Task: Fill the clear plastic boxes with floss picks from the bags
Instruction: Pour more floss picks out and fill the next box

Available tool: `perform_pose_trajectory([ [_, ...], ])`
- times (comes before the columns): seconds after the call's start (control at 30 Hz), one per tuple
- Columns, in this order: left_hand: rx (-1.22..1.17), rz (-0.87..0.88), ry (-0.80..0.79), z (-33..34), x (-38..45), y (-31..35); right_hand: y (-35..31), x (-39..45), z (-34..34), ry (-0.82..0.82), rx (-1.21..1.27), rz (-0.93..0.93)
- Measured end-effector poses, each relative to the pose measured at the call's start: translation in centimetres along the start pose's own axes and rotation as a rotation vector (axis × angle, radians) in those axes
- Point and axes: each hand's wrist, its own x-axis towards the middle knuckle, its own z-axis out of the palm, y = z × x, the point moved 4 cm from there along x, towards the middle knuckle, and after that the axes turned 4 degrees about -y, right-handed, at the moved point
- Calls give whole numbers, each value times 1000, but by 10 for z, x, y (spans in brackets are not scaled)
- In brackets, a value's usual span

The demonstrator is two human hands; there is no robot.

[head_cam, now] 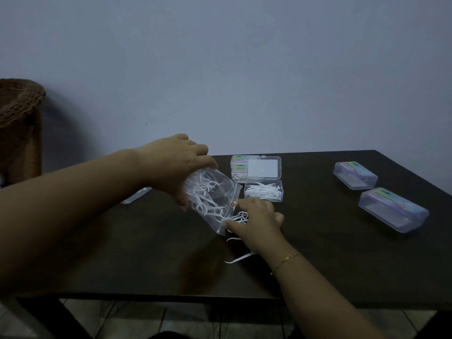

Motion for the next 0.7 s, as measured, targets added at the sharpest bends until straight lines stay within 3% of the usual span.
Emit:
perform_pose_trajectory([
  [0.27,23,40,103,-7,0,3,-2,6,5,-18,-60,-31],
  [0.53,122,-24,-21,-4,-2,-5,3,4,-3,64,56,43],
  [0.63,165,-8,171,3,0,-7,2,3,-3,48,77,36],
  [0.7,154,-17,172,5,1,-7,2,2,-2,46,75,39],
])
